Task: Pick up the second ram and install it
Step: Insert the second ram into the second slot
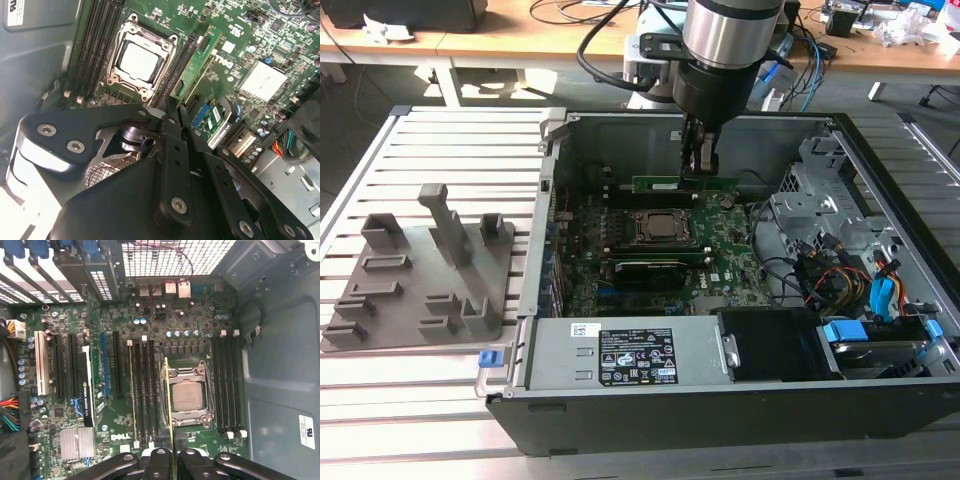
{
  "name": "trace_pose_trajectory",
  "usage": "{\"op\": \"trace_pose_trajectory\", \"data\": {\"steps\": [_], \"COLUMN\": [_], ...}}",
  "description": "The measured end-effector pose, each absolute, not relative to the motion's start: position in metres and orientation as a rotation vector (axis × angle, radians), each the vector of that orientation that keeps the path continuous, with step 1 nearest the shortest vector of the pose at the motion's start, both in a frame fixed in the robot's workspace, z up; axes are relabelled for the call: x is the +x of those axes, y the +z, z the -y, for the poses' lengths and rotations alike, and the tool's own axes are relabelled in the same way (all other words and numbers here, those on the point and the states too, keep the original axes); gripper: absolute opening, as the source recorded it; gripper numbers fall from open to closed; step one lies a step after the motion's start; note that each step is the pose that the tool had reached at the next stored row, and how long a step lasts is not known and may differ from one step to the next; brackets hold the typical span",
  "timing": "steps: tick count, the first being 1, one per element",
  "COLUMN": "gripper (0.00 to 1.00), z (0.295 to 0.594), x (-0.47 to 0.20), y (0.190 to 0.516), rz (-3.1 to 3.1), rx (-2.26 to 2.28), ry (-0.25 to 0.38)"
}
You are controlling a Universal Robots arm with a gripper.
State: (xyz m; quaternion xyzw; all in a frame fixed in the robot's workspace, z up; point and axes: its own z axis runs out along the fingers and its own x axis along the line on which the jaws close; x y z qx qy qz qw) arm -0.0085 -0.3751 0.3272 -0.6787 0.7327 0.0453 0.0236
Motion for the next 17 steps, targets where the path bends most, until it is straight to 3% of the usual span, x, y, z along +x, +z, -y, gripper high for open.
{"op": "trace_pose_trajectory", "data": {"steps": [17], "gripper": [0.14], "z": [0.370], "x": [-0.020], "y": [0.312], "rz": [-2.289], "rx": [-2.096], "ry": [0.121]}}
